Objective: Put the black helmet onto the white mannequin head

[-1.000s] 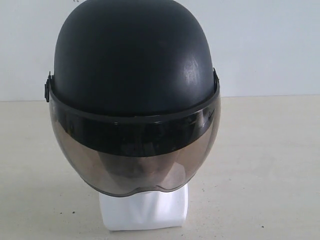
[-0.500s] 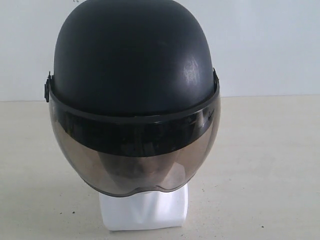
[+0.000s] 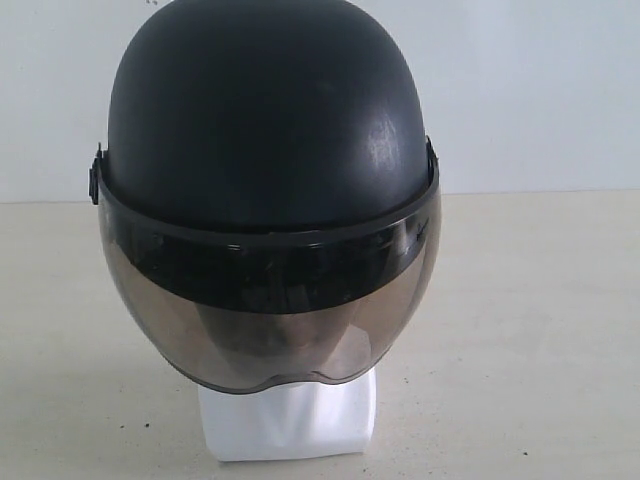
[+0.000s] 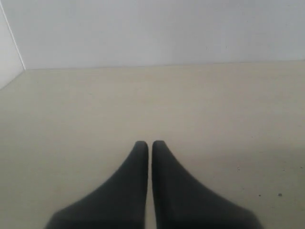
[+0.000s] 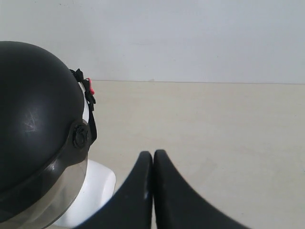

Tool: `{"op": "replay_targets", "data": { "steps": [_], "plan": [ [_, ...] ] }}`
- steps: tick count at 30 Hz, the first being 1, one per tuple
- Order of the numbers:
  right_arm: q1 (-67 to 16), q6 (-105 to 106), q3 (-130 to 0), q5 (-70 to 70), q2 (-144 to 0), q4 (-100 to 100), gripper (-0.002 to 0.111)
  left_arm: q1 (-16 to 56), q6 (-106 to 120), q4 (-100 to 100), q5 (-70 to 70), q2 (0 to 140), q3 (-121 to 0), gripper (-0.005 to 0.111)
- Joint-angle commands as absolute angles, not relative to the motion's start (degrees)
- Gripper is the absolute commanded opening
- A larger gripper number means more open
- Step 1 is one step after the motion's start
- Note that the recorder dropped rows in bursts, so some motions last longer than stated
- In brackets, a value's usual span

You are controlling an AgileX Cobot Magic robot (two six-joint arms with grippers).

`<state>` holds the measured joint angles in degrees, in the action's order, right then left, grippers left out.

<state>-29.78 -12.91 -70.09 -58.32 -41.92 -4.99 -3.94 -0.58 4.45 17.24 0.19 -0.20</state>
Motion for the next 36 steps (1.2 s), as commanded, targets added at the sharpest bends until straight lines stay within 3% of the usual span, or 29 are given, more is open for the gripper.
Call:
{"op": "replay_targets", "data": {
  "steps": [1, 36],
  "plan": [
    [-29.73, -12.95, -70.29, -58.39, -41.87, -5.03, 0.000, -4.09, -2.12, 5.24, 17.90, 0.00, 0.00, 0.004],
    [-29.73, -12.95, -70.29, -58.26, -41.87, -5.03, 0.000, -4.09, -2.12, 5.37, 17.69, 0.00, 0.00, 0.004]
  ]
}}
